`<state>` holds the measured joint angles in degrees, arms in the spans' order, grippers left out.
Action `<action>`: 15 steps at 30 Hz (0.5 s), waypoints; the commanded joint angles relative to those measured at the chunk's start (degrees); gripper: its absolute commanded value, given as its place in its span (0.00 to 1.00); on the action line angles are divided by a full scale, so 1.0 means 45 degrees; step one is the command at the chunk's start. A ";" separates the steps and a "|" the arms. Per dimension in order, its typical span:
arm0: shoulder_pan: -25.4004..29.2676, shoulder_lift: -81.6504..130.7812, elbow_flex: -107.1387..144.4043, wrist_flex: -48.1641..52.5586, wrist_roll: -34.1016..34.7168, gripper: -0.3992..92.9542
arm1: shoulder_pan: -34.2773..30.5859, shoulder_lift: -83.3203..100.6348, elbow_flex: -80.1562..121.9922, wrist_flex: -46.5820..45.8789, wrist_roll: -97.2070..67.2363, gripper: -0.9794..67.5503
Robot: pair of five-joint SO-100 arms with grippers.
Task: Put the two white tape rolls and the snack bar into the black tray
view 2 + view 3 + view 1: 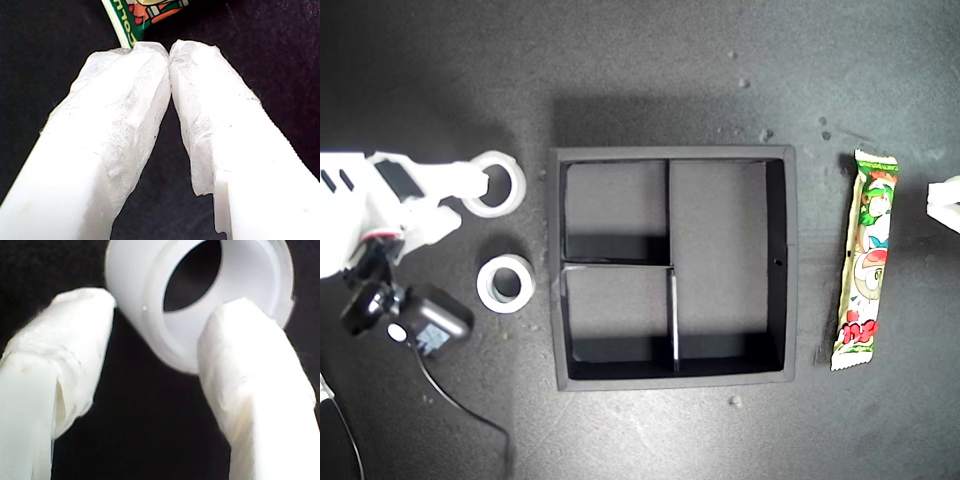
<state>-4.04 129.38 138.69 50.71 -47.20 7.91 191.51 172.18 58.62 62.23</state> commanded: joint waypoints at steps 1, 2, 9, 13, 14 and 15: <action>0.0234 -0.0391 -0.0859 -0.0156 0.0117 0.14 | -0.0098 0.0078 -0.0293 -0.0078 0.0117 0.01; 0.0254 -0.0508 -0.0918 -0.0176 0.0117 0.14 | -0.0117 0.0078 -0.0293 -0.0078 0.0137 0.01; 0.0195 -0.2090 -0.1426 -0.0605 0.0332 0.14 | -0.0469 0.0078 -0.0332 -0.0117 0.0176 0.01; 0.0176 -0.3535 -0.2168 -0.0723 0.0527 0.14 | -0.0703 0.0078 -0.0273 -0.0137 0.0273 0.01; 0.0137 -0.3848 -0.2305 -0.0781 0.0586 0.14 | -0.0762 0.0078 -0.0273 -0.0176 0.0273 0.01; 0.0078 -0.4160 -0.2441 -0.0801 0.0625 0.13 | -0.0840 0.0078 -0.0273 -0.0215 0.0273 0.01</action>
<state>-3.52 113.20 131.48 47.81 -45.00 5.01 191.51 172.18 58.62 63.11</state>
